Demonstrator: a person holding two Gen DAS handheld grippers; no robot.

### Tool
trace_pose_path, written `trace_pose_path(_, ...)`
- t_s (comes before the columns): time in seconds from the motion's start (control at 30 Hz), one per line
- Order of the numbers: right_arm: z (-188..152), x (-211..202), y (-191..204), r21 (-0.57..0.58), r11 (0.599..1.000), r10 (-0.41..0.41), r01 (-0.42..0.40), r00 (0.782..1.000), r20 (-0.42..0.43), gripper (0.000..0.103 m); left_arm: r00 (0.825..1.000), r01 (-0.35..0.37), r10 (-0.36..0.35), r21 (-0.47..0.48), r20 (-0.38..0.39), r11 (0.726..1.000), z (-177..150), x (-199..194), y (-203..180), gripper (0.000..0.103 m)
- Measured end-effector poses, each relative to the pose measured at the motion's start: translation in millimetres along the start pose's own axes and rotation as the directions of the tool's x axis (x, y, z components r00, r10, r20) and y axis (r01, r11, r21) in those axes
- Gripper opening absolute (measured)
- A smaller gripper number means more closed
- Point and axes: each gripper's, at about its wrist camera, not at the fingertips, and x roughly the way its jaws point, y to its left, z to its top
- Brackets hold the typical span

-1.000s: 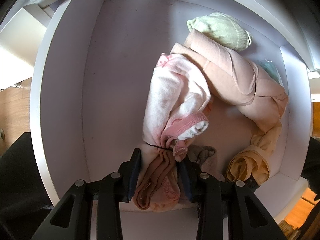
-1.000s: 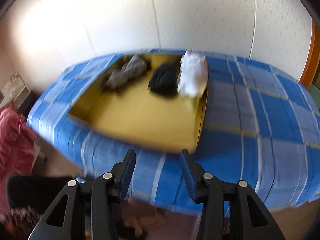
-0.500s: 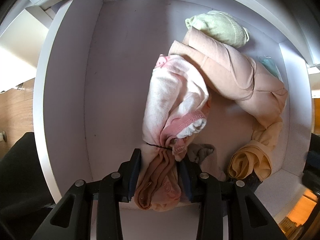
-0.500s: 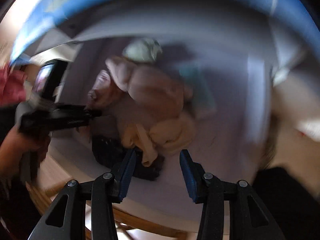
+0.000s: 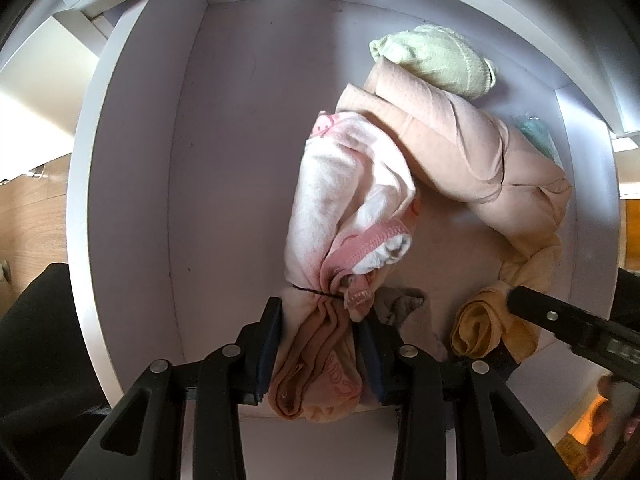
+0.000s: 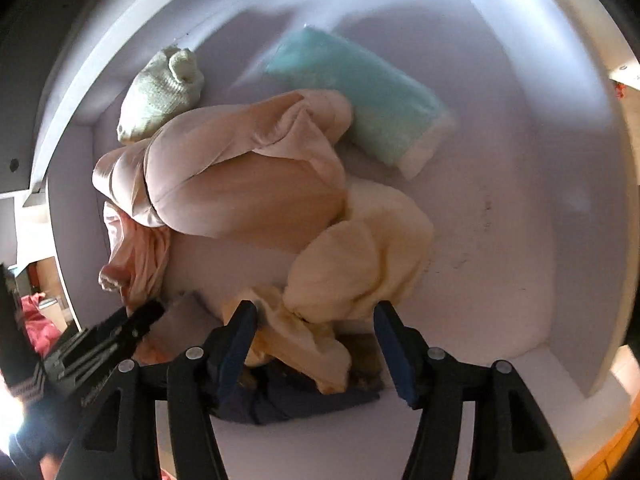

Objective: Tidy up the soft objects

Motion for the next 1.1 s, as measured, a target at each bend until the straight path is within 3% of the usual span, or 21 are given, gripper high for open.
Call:
trace_pose_path(0.07, -1, 4, 5, -0.045, 0.999, -0.026, 0.026, 1.000, 0.004, 0.061, 1.000, 0.007, -0.007, -0.001, 0.007, 1.000, -1, -3, 2, 0.037)
trace_pose_path(0.27, 0, -2, 2, -0.190, 0.975, -0.114, 0.116, 0.993, 0.021, 0.047, 0.999, 0.030, -0.029, -0.017, 0.027, 0.999, -3, -10, 9, 0.036)
trace_pose_path(0.37, 2, -12, -5, -0.285, 0.930, -0.222, 0.231, 0.973, 0.063, 0.042, 0.999, 0.042, -0.041, -0.021, 0.035, 0.999, -4, -15, 11, 0.036)
trace_pose_path(0.47, 0, -14, -15, -0.381, 0.858, -0.334, 0.343, 0.938, 0.093, 0.040, 0.998, 0.050, -0.049, -0.027, 0.046, 0.998, -7, -20, 14, 0.036)
trace_pose_path(0.5, -1, -14, -19, -0.391, 0.853, -0.340, 0.347, 0.936, 0.089, 0.040, 0.997, 0.054, -0.053, -0.028, 0.048, 0.998, -8, -21, 15, 0.036)
trace_pose_path(0.63, -2, -11, -33, -0.329, 0.902, -0.275, 0.278, 0.960, 0.057, 0.043, 0.996, 0.059, -0.058, -0.013, 0.062, 0.998, -14, -30, 16, 0.035)
trace_pose_path(0.87, 3, -8, -64, -0.237, 0.951, -0.200, 0.198, 0.980, 0.016, 0.045, 0.994, 0.065, -0.065, -0.004, 0.088, 0.998, -21, -50, 23, 0.034)
trace_pose_path(1.1, -7, 10, -90, -0.210, 0.964, -0.170, 0.163, 0.985, -0.013, 0.036, 0.988, 0.042, -0.047, 0.034, 0.148, 0.999, -24, -85, 20, 0.034)
